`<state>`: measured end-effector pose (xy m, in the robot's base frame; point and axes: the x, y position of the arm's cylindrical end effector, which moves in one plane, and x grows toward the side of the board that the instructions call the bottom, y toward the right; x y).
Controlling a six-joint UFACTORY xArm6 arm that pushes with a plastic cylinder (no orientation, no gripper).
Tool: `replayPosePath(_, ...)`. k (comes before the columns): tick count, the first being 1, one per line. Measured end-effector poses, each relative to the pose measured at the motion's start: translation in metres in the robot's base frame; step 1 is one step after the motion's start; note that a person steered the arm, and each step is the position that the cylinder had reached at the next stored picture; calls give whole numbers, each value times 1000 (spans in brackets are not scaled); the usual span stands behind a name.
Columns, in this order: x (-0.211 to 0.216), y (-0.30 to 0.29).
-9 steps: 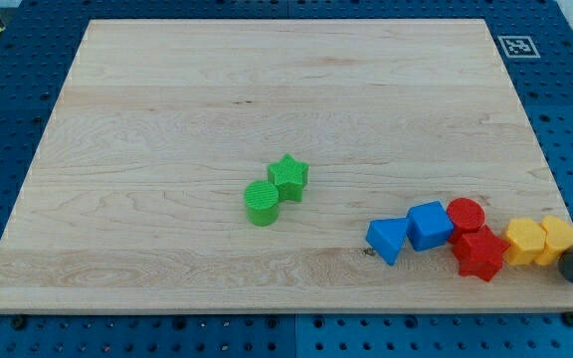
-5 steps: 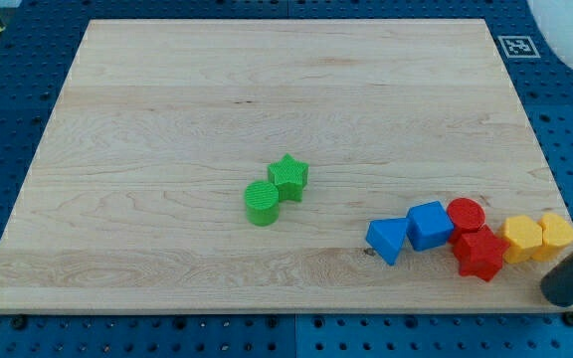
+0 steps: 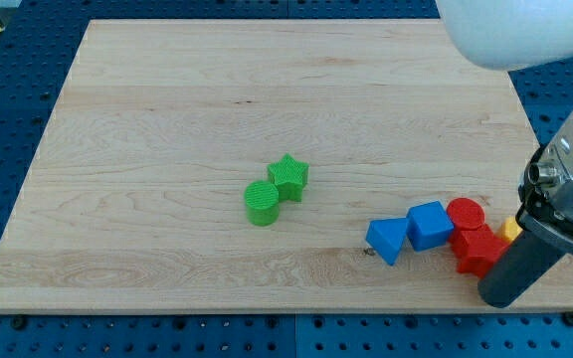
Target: Slide the red blocks to the top side
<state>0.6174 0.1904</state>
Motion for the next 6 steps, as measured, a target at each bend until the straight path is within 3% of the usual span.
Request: replayPosePath(6, -24, -9)
